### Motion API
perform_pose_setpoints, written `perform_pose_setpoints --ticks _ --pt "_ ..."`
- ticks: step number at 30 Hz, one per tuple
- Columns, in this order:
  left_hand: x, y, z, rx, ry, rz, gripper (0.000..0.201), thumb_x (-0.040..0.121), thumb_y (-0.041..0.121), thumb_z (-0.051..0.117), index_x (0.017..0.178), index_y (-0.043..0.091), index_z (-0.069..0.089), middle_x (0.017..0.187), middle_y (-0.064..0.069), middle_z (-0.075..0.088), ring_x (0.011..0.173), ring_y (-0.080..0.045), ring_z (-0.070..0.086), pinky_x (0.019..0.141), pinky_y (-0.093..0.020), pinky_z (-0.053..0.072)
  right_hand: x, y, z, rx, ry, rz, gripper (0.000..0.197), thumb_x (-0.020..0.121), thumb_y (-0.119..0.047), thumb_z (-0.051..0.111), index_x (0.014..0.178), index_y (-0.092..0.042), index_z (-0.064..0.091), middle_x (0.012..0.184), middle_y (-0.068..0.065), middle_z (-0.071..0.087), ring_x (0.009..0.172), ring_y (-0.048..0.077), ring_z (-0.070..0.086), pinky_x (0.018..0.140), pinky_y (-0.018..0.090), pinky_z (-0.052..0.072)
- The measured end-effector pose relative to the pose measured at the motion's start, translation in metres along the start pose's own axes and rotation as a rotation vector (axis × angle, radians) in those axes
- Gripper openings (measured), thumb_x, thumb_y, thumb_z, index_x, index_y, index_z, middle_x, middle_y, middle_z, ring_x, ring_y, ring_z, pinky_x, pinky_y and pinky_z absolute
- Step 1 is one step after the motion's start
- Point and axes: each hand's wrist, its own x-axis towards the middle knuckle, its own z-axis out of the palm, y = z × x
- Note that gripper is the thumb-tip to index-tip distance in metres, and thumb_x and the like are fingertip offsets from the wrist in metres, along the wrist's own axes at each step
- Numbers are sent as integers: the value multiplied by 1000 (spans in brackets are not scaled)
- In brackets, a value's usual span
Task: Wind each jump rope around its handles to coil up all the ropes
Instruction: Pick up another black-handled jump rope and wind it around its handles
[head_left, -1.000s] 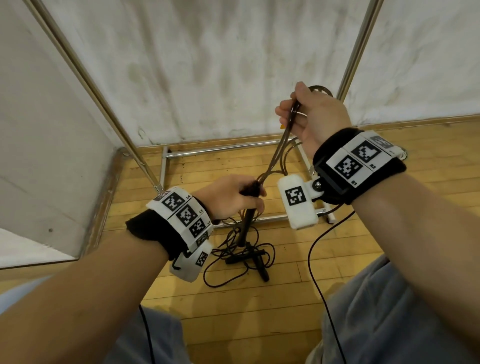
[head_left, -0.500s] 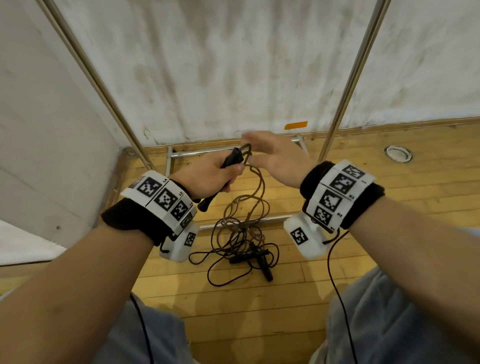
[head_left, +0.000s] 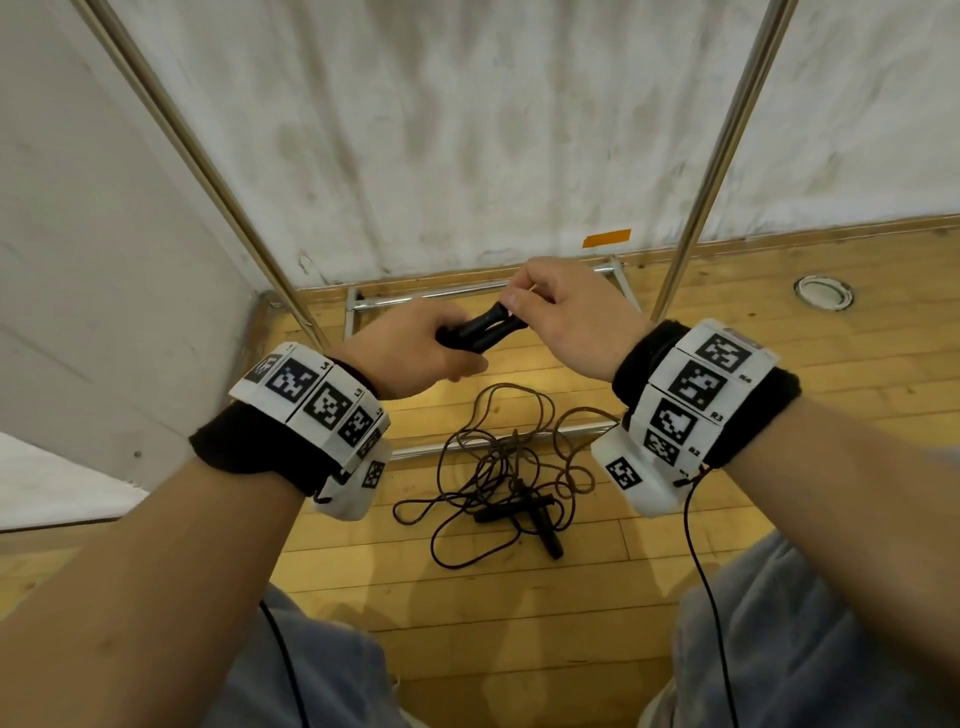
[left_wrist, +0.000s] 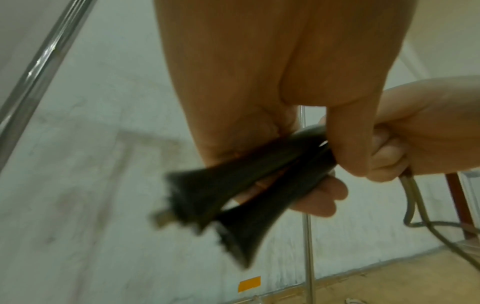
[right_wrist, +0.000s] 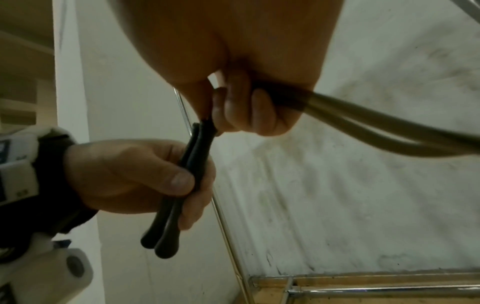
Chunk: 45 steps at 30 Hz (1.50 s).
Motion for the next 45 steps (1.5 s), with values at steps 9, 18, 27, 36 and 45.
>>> perform_pose_setpoints --ticks 9,18,27,36,45 --pt "-7 0 3 -102 243 96 3 94 30 57 97 30 58 70 7 63 58 -3 59 60 -25 51 8 1 -11 387 284 197 27 96 -25 49 70 -23 55 57 -6 42 46 9 35 45 22 31" --pt "-3 17 8 -46 341 89 11 91 30 63 98 22 60 67 12 56 53 1 55 47 -10 39 17 -11 -24 942 325 314 23 97 -22 49 79 -9 54 51 -4 32 40 8 25 40 21 24" --pt "-8 28 -5 -574 408 124 9 99 18 48 92 19 53 60 5 57 53 -12 63 48 -23 50 12 -11 -14 492 332 157 47 99 -41 36 76 -12 65 59 -2 59 55 6 53 57 13 44" --pt "-9 39 -9 -627 500 106 11 101 22 44 90 21 48 55 4 50 47 -18 51 40 -26 39 14 -4 -23 153 140 131 14 95 -19 49 88 -19 62 73 -5 66 79 15 65 75 27 50" --pt "-4 42 -17 -914 647 -19 12 92 18 61 86 9 56 57 3 49 45 -12 49 43 -23 39 2 -9 4 860 89 257 22 99 -27 45 88 -12 57 45 -13 35 40 7 33 44 22 36"
